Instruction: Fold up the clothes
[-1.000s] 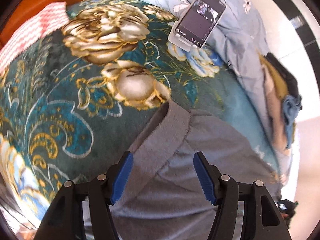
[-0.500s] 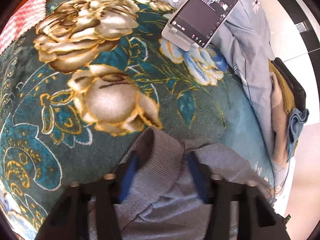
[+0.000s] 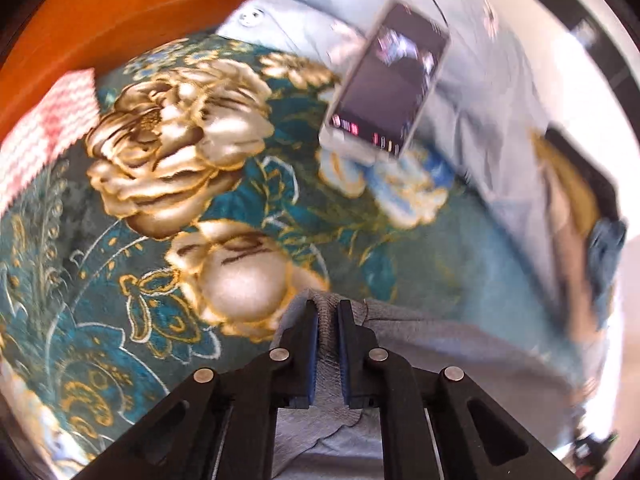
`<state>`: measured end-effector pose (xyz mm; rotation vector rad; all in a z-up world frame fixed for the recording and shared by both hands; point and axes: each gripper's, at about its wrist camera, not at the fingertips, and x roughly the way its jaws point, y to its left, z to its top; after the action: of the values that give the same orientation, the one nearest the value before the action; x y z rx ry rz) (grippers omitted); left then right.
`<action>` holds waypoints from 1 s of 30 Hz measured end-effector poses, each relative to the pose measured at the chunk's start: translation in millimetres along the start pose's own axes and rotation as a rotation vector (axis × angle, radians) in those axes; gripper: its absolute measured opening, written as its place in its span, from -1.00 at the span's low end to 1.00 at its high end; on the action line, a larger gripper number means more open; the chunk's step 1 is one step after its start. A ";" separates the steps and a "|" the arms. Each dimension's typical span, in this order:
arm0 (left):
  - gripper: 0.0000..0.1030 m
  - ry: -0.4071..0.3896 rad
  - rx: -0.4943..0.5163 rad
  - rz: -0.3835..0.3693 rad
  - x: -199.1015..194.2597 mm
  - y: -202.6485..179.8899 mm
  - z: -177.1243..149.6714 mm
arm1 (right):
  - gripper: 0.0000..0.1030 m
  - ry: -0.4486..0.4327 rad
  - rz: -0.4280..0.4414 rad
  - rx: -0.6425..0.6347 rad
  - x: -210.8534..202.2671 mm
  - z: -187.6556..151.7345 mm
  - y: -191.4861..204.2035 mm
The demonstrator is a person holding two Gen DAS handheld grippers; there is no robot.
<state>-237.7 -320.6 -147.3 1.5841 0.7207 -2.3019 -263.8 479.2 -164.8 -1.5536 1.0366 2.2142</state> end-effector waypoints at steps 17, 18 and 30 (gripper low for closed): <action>0.09 0.018 -0.225 -0.150 -94.5 79.8 -97.9 | 0.10 -0.122 0.071 -0.190 -72.1 -46.4 26.5; 0.09 0.023 -0.256 -0.162 -94.8 86.6 -112.9 | 0.10 -0.114 0.088 -0.241 -77.5 -61.4 31.2; 0.08 0.033 -0.509 -0.346 -76.2 105.8 -186.0 | 0.11 0.198 0.253 -0.381 -68.6 -252.2 34.7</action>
<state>-10.8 -316.4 -156.6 1.3374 1.5471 -2.0599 -73.9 298.8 -135.0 -1.9266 0.9482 2.5921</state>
